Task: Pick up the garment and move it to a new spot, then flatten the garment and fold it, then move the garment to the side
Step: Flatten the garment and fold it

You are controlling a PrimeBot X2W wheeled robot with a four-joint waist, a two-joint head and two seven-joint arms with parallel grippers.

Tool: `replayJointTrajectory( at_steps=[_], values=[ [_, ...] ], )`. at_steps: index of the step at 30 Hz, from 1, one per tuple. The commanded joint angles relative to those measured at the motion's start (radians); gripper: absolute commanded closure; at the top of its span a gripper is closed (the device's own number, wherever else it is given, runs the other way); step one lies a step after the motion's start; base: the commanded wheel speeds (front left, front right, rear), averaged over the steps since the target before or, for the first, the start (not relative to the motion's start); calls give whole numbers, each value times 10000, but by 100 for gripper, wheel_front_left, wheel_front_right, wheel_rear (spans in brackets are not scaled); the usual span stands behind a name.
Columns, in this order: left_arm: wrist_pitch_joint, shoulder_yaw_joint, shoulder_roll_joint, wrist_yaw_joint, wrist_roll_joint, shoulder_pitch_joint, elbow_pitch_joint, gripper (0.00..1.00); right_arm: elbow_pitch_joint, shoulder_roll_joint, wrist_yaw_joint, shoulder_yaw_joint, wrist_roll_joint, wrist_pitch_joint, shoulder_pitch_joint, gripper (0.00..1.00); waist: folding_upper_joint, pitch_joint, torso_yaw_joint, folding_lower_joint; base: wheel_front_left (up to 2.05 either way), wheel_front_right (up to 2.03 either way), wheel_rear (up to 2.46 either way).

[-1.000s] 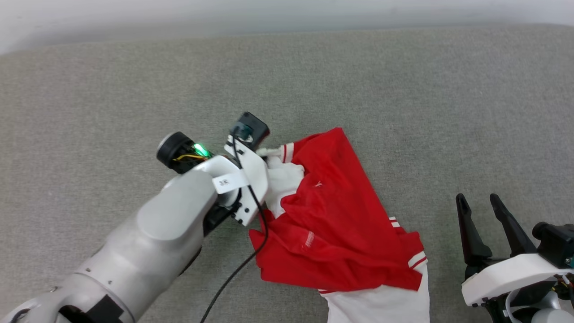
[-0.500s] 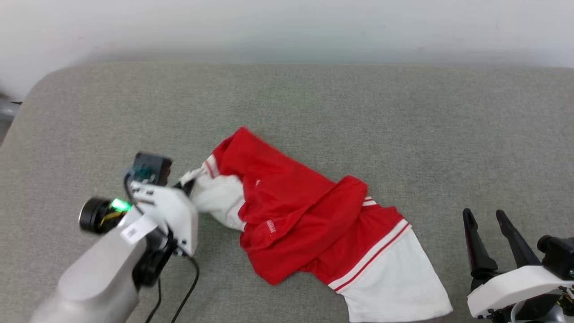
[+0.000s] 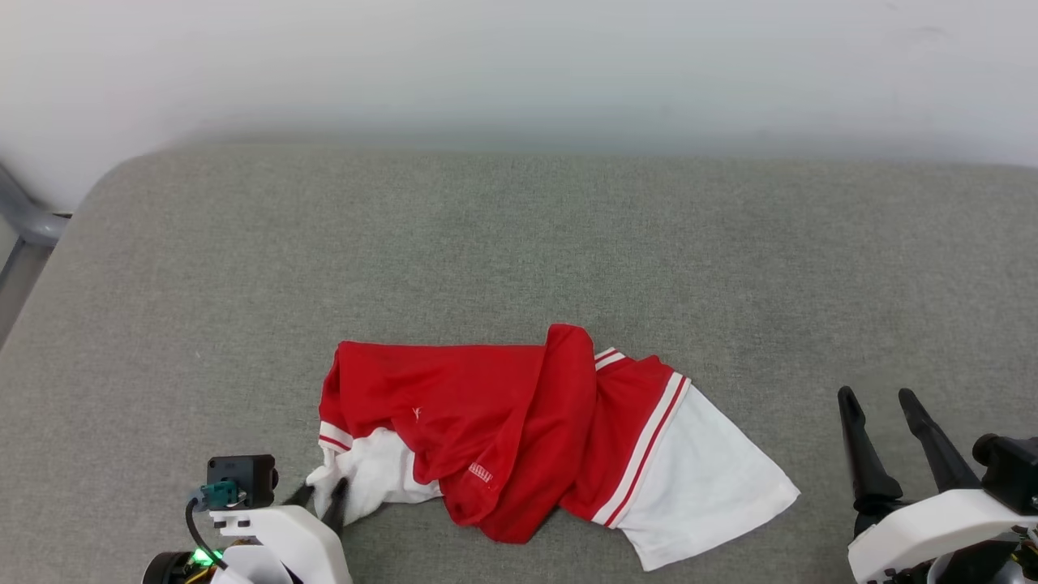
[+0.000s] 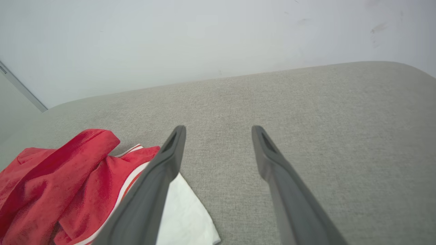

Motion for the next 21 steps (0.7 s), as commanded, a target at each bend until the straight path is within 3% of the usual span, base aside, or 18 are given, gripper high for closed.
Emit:
replayJointTrajectory(
  at_steps=[1, 5, 9, 21],
  values=[
    [-617, 91, -39, 252, 380, 93, -287, 0, -172, -3, -7, 2, -103, 134, 198, 0, 0, -238, -3, 0, 0, 0, 0],
    [-1594, 122, -30, 729, 1184, -174, -834, 0, -398, -1, -7, 31, -211, 270, 382, 0, 0, -540, -35, 0, 0, 0, 0],
    [-1723, -59, -153, 784, 1505, -359, -1391, 0, -552, -1, -7, 73, -252, 353, 489, 0, 0, -654, -64, 0, 0, 0, 0],
    [961, -2084, -693, -373, 1737, -1427, -1968, 0, -605, -1, -7, 81, -103, 378, 449, 0, 0, -522, -396, 0, 0, 0, 0]
  ],
)
